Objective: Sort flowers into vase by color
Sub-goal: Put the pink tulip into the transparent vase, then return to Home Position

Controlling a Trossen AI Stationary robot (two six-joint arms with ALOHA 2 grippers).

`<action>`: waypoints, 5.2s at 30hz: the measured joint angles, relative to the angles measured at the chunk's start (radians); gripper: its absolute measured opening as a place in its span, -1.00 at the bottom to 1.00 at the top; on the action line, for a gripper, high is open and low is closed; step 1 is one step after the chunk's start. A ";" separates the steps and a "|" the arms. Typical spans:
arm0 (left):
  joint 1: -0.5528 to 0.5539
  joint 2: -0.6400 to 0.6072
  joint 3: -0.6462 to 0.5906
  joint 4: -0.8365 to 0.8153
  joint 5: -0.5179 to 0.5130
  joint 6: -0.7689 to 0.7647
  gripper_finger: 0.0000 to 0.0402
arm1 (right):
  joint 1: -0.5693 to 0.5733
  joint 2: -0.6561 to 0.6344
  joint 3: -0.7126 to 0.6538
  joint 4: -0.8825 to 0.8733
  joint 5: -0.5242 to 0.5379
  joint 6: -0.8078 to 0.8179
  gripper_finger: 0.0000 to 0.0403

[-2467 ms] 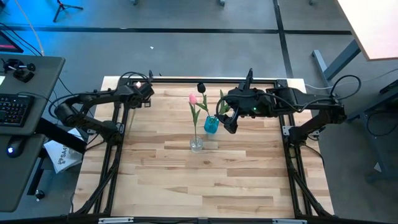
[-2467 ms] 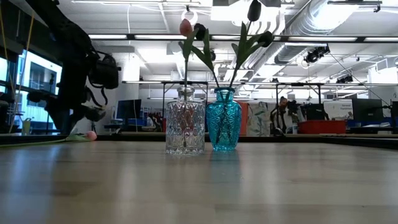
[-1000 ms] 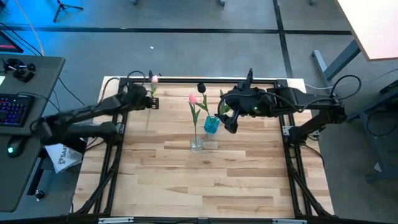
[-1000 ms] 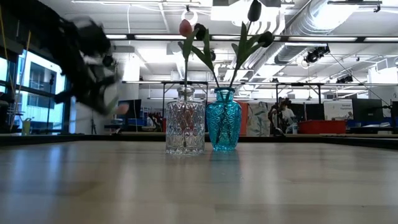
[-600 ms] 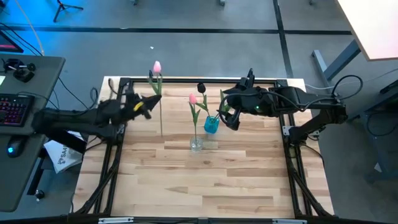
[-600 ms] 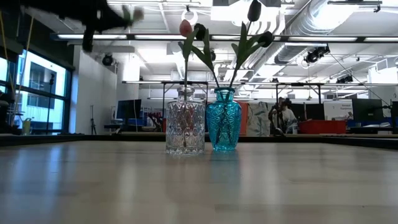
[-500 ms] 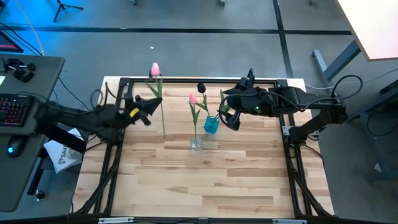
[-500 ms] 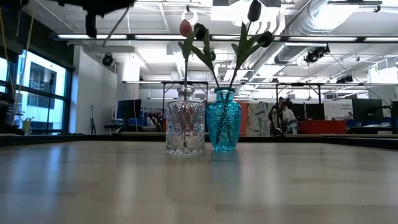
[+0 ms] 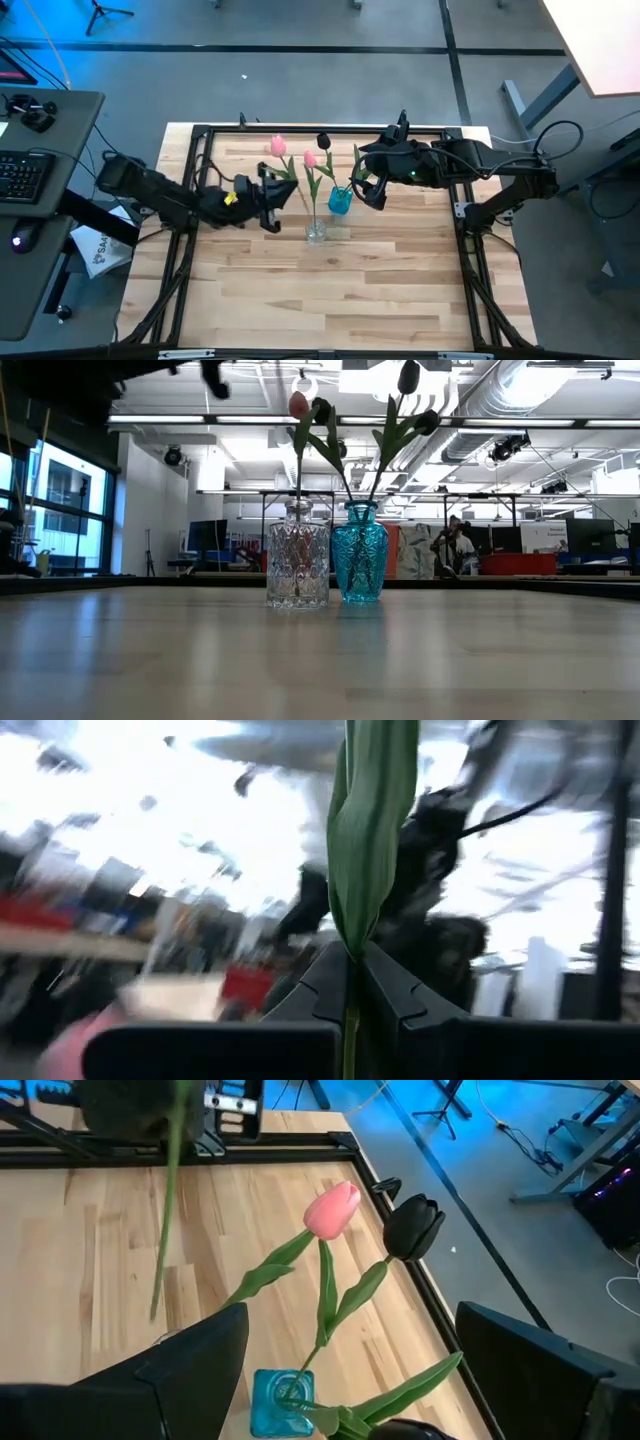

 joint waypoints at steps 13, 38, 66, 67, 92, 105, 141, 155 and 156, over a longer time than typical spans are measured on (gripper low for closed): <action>0.095 0.117 0.093 -0.121 0.323 0.029 -1.00 | 0.000 0.000 0.000 -0.026 -0.002 0.037 0.75; 0.108 0.101 0.094 -0.191 0.350 0.062 -1.00 | 0.000 0.000 0.000 -0.036 0.013 0.077 0.75; 0.106 0.101 0.094 -0.433 0.305 -0.128 -0.87 | 0.000 0.000 0.000 -0.036 0.015 0.058 0.75; 0.106 0.097 0.094 -0.445 0.293 -0.128 -0.84 | 0.000 0.000 0.000 -0.036 0.015 0.058 0.75; 0.110 -0.665 0.094 -1.200 -0.063 0.178 0.12 | 0.000 0.000 0.000 -0.030 0.039 0.059 0.75; 0.303 -0.685 0.094 -1.248 0.169 0.092 -0.40 | 0.007 -0.082 0.001 -0.285 0.020 0.214 0.43; 0.257 -0.696 -0.499 -0.687 0.212 -0.401 -1.00 | 0.315 -0.655 -0.965 0.431 -0.051 0.645 -1.00; 0.257 -0.803 -0.512 -0.714 0.233 -0.330 -1.00 | 0.314 -0.655 -0.948 0.428 -0.006 0.645 -1.00; 0.257 -0.803 -0.512 -0.713 0.241 -0.352 -1.00 | 0.314 -0.655 -0.948 0.428 -0.006 0.645 -1.00</action>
